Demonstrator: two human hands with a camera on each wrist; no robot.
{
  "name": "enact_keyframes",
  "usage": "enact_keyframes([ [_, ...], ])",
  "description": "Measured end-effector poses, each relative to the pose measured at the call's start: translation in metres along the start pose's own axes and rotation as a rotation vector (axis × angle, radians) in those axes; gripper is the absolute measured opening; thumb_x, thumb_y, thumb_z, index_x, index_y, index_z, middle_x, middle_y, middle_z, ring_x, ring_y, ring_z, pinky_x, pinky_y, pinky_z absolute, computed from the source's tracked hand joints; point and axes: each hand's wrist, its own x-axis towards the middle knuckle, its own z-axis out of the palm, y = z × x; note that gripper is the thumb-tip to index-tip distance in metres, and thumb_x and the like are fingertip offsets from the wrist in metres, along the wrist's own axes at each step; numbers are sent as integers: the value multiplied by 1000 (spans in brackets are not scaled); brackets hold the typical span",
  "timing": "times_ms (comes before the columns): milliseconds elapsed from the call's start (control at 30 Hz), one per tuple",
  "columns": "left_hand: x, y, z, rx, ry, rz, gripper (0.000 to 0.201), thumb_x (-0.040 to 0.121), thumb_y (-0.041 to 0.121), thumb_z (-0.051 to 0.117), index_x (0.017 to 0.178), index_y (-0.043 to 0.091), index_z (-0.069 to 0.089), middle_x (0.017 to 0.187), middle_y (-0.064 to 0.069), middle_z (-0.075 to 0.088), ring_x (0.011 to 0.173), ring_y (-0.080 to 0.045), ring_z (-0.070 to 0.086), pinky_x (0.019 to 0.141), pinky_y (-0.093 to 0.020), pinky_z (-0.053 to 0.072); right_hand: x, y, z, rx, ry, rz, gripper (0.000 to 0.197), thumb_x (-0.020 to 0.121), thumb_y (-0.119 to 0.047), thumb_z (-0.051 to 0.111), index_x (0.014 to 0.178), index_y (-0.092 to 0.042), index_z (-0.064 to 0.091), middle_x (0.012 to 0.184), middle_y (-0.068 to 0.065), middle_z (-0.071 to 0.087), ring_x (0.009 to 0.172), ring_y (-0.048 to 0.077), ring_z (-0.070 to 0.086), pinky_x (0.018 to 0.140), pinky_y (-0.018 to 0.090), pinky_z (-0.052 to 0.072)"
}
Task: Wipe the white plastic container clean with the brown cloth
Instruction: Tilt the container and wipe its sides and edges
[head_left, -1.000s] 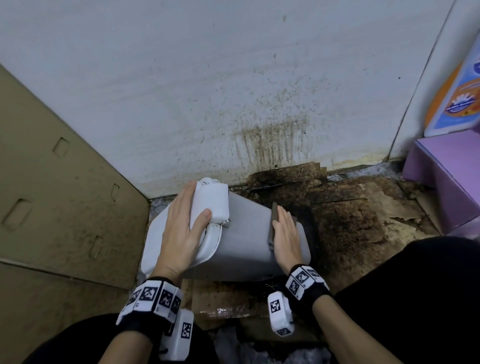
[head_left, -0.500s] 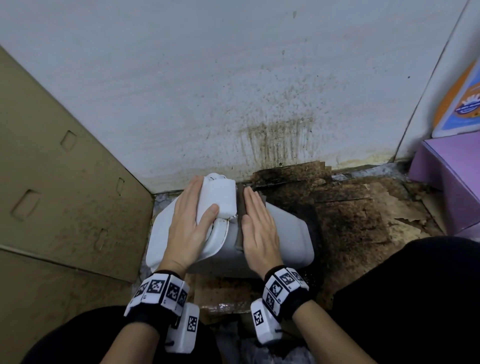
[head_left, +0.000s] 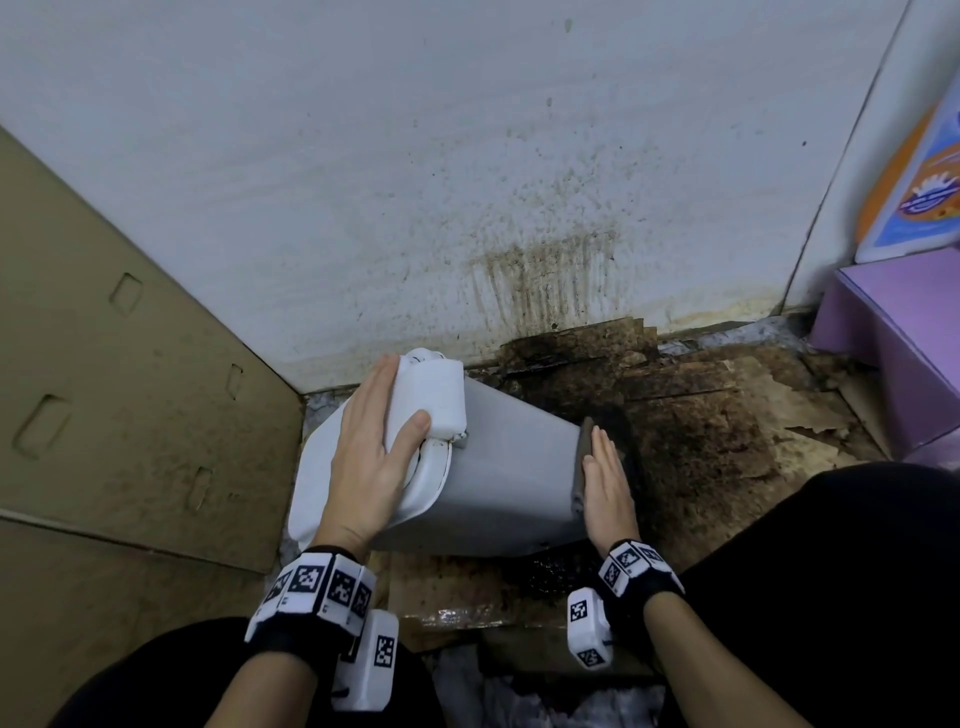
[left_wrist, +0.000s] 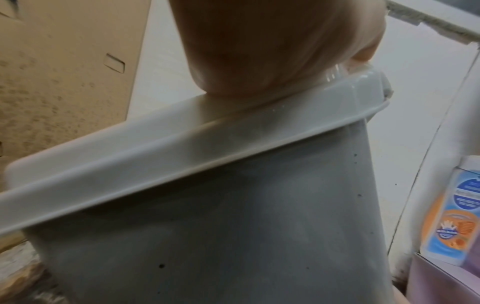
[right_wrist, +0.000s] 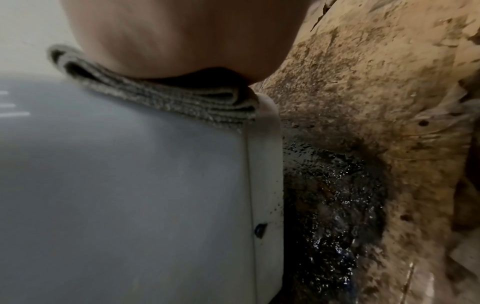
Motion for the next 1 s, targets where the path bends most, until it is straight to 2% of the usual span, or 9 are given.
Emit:
enact_keyframes([
  [133,0,0,0,3,6,2,78,93,69,34,160,30,27,166,13,28,152,-6,23,125,-43,21,-3,-4,3,6,24,4,51,110,-16,27,160,-16,20,169,-1,14,156,13,10,124,24,3],
  [300,0,-2,-2,-11,11,-12,75,92,68,33,159,33,26,165,14,28,151,-5,22,126,-44,20,-12,-32,9,-26,56,30,51,110,-25,20,161,-16,17,170,-1,12,156,10,8,125,29,3],
  [500,4,-1,-2,-11,12,-14,77,91,67,32,159,30,25,166,10,27,152,-7,21,126,-41,18,-41,-109,29,-11,12,-222,72,94,-51,-2,161,-24,8,168,-12,2,154,0,-3,127,30,0],
  [633,3,-2,-1,2,12,-9,76,92,68,32,159,32,24,167,11,26,152,-7,21,126,-39,18,-59,-144,43,9,-9,-396,71,96,-50,0,162,-24,10,169,-12,6,153,-4,-4,126,28,1],
  [800,1,-3,-1,11,17,1,75,93,68,32,159,33,24,167,12,26,152,-4,20,126,-37,18,-58,-134,42,-26,13,-502,61,104,-43,12,162,-22,18,169,-11,14,155,1,5,127,39,13],
  [900,2,-1,1,22,15,14,76,93,68,33,159,31,25,167,11,26,152,-5,20,126,-35,18,-48,-117,33,-56,27,-561,58,106,-38,18,161,-22,22,168,-11,18,155,4,13,126,38,19],
  [1000,3,1,4,32,4,16,78,93,68,32,160,29,26,167,11,25,153,-5,19,126,-34,17,-38,-90,25,-57,61,-543,58,106,-38,17,160,-21,25,167,-10,22,154,4,16,125,35,22],
])
